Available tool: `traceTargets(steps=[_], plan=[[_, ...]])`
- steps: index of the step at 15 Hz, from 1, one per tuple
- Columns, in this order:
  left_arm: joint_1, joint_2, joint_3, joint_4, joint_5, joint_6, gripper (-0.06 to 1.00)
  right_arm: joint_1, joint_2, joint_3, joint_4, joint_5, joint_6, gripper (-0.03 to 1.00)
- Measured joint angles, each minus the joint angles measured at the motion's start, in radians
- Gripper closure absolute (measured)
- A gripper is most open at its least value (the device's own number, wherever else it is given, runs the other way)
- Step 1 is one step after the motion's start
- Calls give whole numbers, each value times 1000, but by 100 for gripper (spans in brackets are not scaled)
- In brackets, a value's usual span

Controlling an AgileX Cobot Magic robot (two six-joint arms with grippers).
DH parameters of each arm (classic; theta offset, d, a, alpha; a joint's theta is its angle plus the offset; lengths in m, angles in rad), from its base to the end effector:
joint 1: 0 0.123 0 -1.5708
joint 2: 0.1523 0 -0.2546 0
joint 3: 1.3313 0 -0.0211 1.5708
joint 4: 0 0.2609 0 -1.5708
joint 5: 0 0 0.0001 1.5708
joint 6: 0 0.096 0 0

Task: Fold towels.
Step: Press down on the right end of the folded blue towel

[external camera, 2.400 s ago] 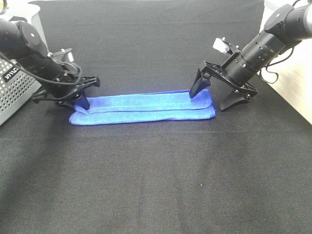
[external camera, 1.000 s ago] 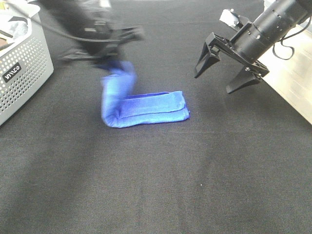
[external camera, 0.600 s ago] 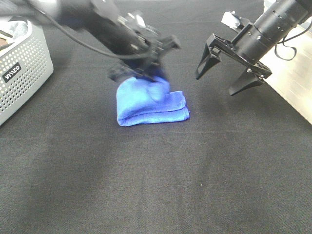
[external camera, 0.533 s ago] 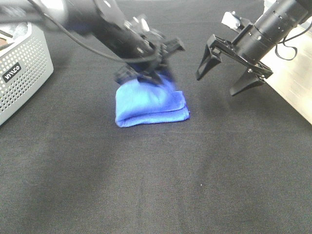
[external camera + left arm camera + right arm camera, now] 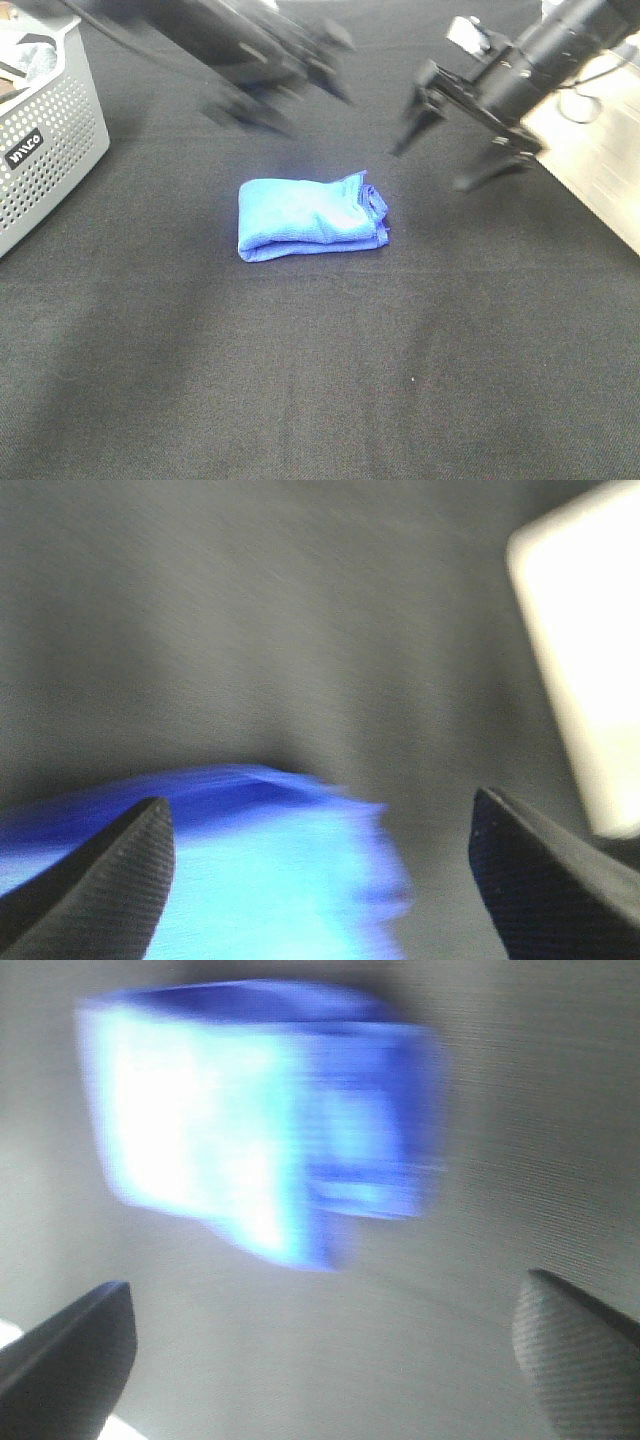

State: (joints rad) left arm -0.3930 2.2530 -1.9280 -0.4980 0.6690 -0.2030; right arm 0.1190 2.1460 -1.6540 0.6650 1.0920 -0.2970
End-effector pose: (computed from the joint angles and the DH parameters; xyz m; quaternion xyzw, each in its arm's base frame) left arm 0.4583 -0.2208 0.1844 -0.0454 0.9247 -0.2911 0.2410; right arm 0.4223 0.1035 0.1507 -0.0585 0.9530 0.2908 0.0611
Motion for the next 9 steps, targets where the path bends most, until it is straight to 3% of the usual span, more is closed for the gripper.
traceTargets(steps=[4,6,9], plan=[[102,-30,1,196,199,18,18,142,0,0,119,-83,-89,1],[128,-32,1,277,281,20,18,209,23,0,255,-142,-167,1],[129,-32,1,310,311,20,18,214,130,-3,476,-139,-323,1]])
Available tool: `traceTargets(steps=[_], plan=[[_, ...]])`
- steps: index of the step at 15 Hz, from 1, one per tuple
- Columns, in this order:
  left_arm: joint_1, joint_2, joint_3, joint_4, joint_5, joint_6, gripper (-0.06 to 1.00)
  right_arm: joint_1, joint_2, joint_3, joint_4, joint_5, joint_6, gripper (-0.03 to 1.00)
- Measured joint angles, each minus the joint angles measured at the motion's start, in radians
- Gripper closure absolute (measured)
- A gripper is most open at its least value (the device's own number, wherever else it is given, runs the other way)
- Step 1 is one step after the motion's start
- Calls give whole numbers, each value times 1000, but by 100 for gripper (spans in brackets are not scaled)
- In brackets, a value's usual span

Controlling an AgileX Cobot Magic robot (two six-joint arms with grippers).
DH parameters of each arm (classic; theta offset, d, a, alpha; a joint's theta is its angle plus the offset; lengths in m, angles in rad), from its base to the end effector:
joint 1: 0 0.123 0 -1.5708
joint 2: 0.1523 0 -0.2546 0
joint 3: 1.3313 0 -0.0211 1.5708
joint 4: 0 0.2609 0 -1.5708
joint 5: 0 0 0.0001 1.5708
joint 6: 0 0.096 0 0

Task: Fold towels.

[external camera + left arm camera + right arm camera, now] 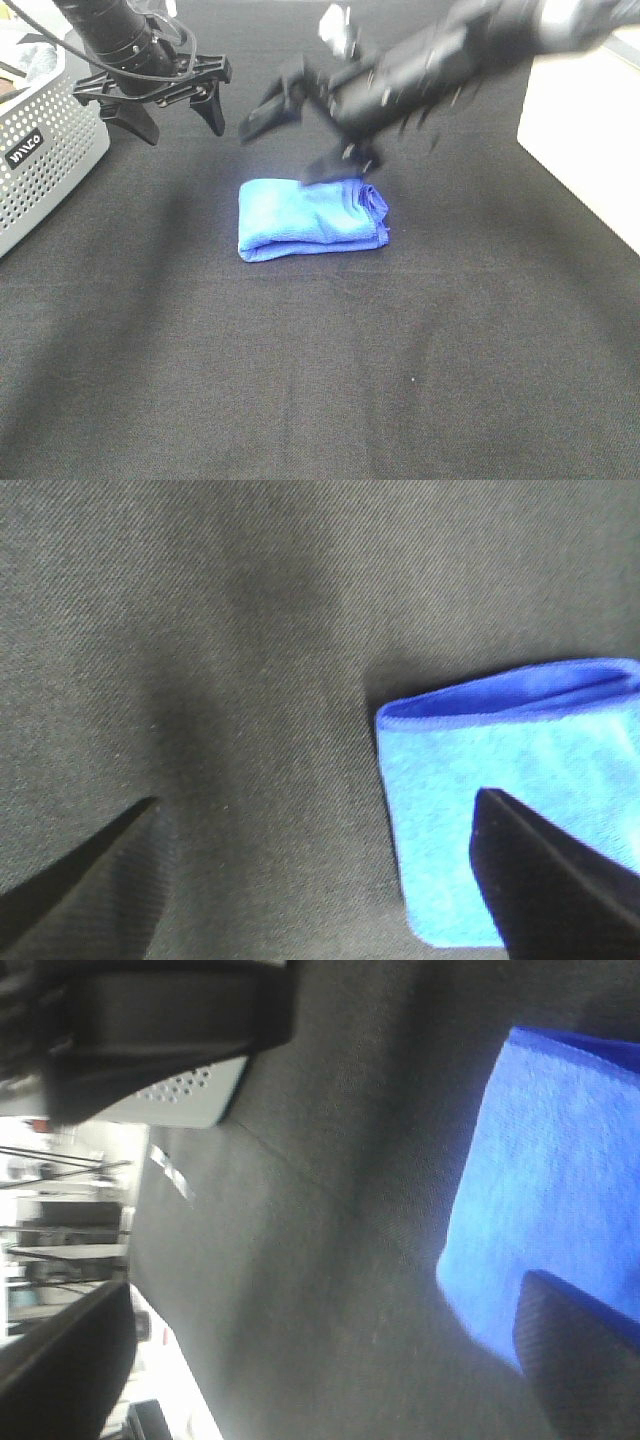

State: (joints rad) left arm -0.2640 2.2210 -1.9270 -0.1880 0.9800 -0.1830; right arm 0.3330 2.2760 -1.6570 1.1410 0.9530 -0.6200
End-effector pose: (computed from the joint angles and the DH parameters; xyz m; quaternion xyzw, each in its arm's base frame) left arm 0.4584 -0.1394 0.1793 0.0032 0.9780 -0.1265 0.1661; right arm 0.4109 0.2175 0.1192 -0.1248 0.8819 0.4434 0.1006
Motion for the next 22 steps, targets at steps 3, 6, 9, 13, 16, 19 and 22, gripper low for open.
traceTargets(steps=[3,6,9,13,16,19,22], plan=[[0,0,0,4,5,0,18,-1,50,0,7,-6,-47,1],[-2,0,0,4,8,0,18,-21,79,0,-77,-36,-24,1],[-2,0,0,5,9,0,18,-91,79,0,-87,-28,-18,1],[-2,0,0,6,14,1,18,-164,77,0,-112,-10,7,1],[-2,-21,0,16,59,31,18,-200,19,0,-218,-8,60,1],[-2,-88,0,34,135,68,18,-202,-96,0,-381,22,167,1],[-2,-198,29,94,216,86,18,-202,-226,0,-523,122,268,1]])
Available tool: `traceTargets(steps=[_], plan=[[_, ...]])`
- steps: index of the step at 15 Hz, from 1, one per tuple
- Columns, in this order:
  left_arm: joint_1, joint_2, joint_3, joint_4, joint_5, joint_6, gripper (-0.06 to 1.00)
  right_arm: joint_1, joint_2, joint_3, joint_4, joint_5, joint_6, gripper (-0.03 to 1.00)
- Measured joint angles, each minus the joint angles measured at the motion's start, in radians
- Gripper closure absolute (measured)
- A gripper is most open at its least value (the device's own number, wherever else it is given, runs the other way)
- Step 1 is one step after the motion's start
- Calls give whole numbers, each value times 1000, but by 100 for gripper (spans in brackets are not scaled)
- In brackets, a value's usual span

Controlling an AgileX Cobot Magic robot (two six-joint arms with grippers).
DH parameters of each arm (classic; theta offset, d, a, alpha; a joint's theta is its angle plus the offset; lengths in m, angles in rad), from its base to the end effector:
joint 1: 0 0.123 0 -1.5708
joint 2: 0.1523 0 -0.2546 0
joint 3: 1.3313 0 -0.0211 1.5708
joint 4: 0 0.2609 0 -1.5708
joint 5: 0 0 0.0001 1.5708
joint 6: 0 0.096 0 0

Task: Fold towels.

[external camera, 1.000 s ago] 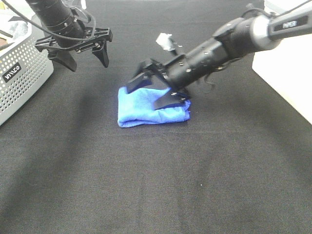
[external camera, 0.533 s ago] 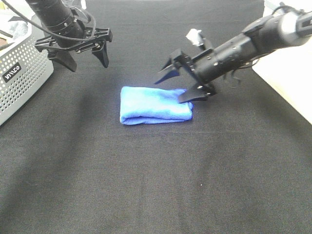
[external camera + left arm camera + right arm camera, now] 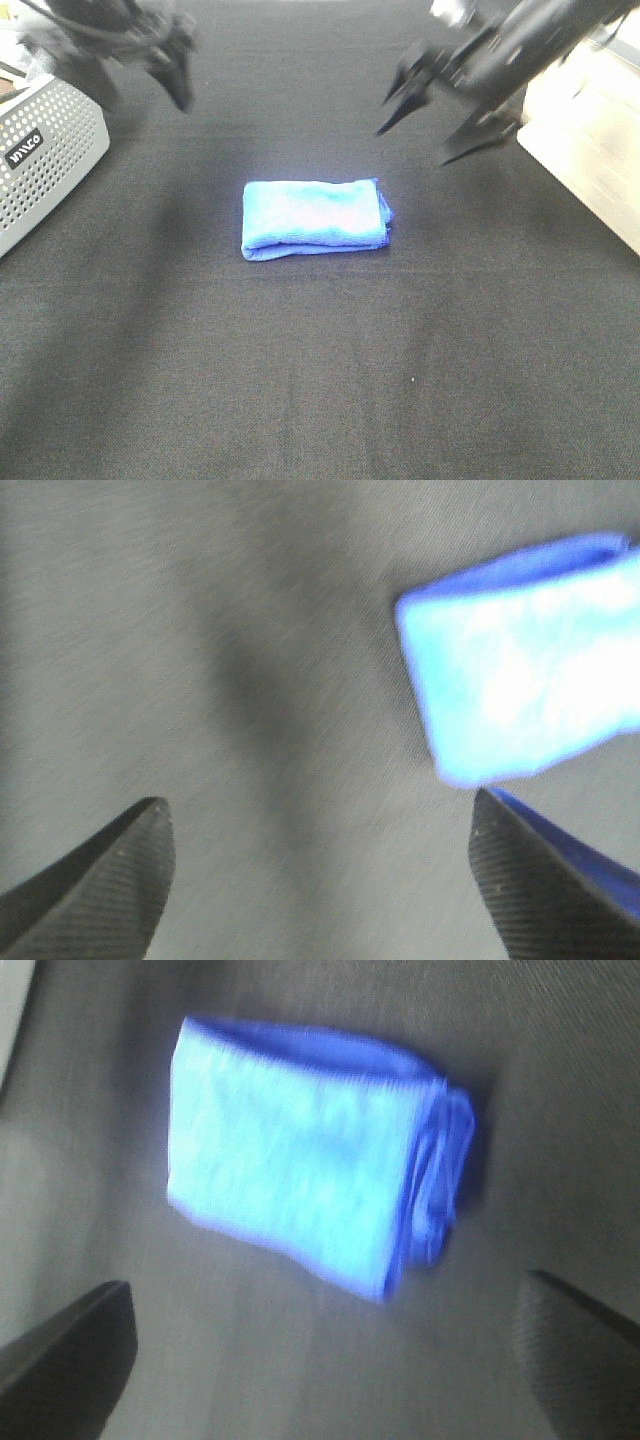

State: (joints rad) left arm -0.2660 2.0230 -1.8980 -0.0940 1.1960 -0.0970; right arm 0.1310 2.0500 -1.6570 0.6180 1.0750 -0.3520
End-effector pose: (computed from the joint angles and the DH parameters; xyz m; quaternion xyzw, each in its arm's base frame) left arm 0.4203 -0.1232 0.2535 0.0735 0.9820 -0.0755 0.1565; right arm 0.4181 0.1045 0.1907 -0.1116 0.9492 0.2683 0.1207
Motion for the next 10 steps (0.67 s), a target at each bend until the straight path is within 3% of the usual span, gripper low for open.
traceTargets(steps=[3,10], plan=[[0,-101,103,44,8,6,18,0,-74,10,-44,61,22,1],[0,-726,715,77,-27,5,18,0,-509,384,-178,88,74,1]])
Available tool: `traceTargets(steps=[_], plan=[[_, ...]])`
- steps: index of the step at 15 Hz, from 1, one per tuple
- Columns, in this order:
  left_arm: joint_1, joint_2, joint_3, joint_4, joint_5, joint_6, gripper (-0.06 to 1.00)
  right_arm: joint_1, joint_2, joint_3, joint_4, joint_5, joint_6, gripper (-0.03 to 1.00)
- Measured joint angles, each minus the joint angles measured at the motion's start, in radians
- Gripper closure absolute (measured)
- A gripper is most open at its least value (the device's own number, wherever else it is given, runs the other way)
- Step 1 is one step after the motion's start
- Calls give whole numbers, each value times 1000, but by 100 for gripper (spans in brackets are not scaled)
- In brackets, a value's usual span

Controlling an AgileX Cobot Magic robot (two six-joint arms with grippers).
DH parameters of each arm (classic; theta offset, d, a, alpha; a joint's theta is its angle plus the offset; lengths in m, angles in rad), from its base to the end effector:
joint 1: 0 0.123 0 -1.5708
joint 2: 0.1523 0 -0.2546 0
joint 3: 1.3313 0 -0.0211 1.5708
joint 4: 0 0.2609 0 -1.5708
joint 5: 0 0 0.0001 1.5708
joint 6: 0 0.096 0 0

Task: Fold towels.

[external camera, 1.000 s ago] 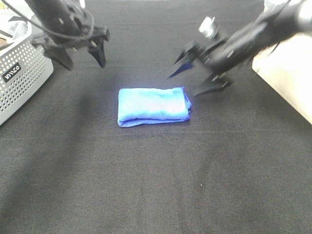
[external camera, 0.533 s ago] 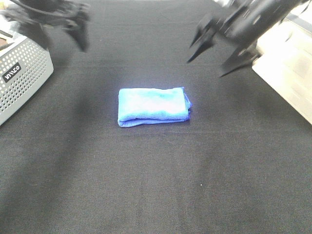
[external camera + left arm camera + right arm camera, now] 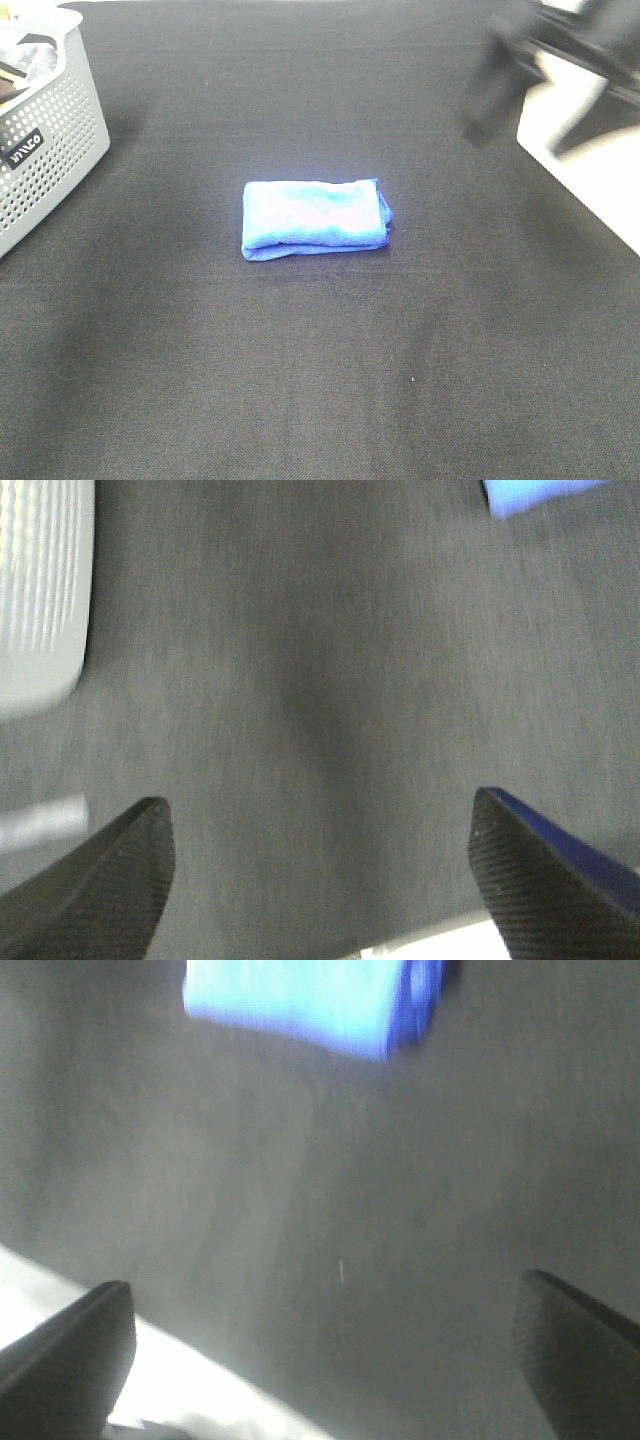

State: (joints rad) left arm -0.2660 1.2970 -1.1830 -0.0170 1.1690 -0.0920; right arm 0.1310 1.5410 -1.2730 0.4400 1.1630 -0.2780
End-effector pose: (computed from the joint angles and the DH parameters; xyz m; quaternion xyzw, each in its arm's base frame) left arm 0.2558 -0.0713 0.3005 0.0836 0.9789 -0.0414 0.1819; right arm 0.3070 0.0783 0.2642 -0.1349 0.9623 0.2002 0.1256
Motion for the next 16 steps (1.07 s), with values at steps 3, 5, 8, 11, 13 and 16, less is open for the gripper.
traceTargets(steps=[3,5,8,11,13,16], plan=[[0,-317,230,0,2,0,18,0,-252,211,-64,-6,0,1],[0,-527,362,0,6,0,18,0,-411,327,-108,-11,11,1],[0,-870,490,0,21,21,18,0,-676,482,-150,-11,50,1],[0,-1172,565,0,25,109,18,0,-1021,648,-213,-8,81,1],[0,-1233,619,0,13,154,18,0,-1162,701,-261,-7,81,1],[0,-1237,646,0,-58,174,17,0,-1320,731,-310,-27,82,1]])
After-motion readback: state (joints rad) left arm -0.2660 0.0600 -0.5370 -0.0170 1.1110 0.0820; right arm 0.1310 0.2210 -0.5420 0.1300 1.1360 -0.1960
